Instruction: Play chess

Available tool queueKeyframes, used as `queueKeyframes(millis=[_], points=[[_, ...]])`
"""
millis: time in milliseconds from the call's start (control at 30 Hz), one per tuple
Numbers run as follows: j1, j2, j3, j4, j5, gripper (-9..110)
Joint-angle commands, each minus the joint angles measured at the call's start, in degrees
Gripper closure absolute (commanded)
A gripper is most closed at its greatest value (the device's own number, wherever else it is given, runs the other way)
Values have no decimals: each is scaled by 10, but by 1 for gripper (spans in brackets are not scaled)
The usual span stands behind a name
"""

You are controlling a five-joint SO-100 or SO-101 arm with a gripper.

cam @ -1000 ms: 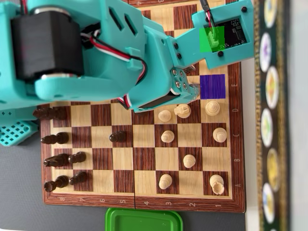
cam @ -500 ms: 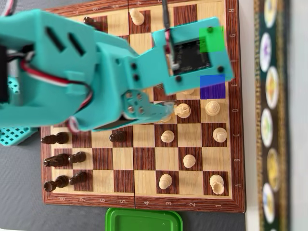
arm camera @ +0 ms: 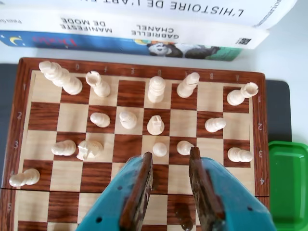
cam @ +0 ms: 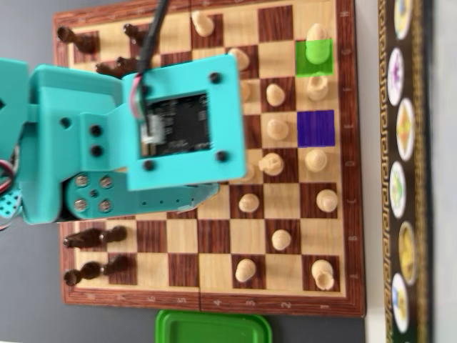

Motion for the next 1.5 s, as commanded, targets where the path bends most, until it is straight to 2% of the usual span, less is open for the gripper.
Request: queueKeyframes(millis=[0, 500, 967, 1100, 1400, 1467], points=[[4, 75, 44, -69, 9, 89], [-17, 313, 269, -386, 7, 89], [-40, 551, 543, -832, 3, 89], [-39, 620, 588, -887, 0, 89], [-9, 730, 606, -901, -18, 89], [-3, 729, 613, -955, -18, 89]])
